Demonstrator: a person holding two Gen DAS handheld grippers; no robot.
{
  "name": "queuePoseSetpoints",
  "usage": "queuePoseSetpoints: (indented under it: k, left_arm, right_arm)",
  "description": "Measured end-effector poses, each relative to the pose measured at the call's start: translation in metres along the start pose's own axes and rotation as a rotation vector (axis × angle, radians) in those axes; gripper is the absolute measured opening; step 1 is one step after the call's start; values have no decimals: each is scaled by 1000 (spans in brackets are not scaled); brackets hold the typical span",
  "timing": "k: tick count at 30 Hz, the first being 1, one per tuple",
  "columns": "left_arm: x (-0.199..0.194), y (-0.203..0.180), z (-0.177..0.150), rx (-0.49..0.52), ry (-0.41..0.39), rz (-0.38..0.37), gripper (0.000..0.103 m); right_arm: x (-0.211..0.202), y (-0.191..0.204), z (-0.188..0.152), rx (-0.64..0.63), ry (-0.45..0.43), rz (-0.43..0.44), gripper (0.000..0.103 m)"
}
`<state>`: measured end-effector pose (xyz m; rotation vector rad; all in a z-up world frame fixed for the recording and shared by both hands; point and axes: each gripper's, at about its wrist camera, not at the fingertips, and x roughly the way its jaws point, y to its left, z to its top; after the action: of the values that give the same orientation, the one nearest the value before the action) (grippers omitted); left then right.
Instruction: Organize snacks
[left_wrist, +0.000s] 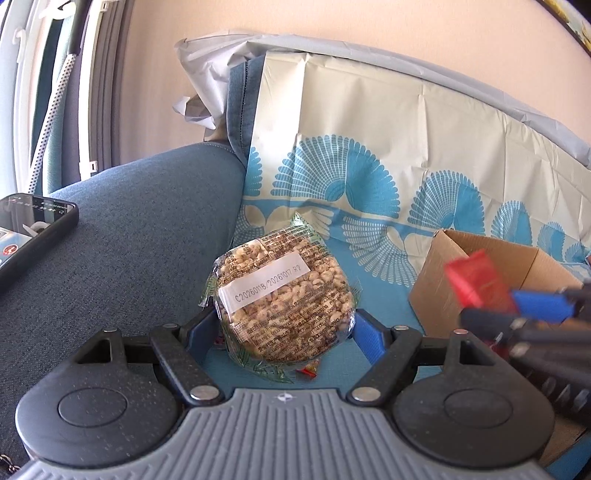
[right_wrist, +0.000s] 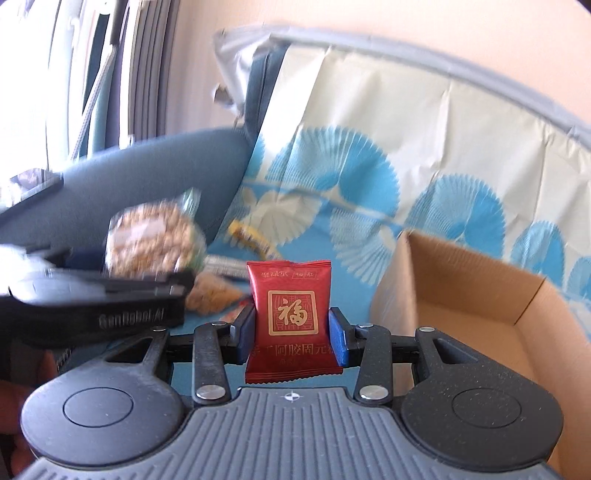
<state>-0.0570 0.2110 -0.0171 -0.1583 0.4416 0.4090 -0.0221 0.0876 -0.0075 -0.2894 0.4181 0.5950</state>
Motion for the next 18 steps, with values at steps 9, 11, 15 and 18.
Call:
queuePoseSetpoints:
  k: [9, 11, 15, 18]
  left_arm:
    - [-8, -12, -1, 63, -24, 43, 82]
    - [-8, -14, -1, 72, -19, 54, 82]
    - [-10, -18, -1, 92, -15, 76, 82]
    - [-12, -25, -2, 121, -21, 94, 82]
  right_arm:
    - [-44, -60, 26, 86, -113, -66, 43]
    - [-55, -84, 31, 109, -139, -93, 43]
    - [-80, -140, 32, 125, -183, -153, 43]
    - [-100, -179, 20, 112, -239, -210, 43]
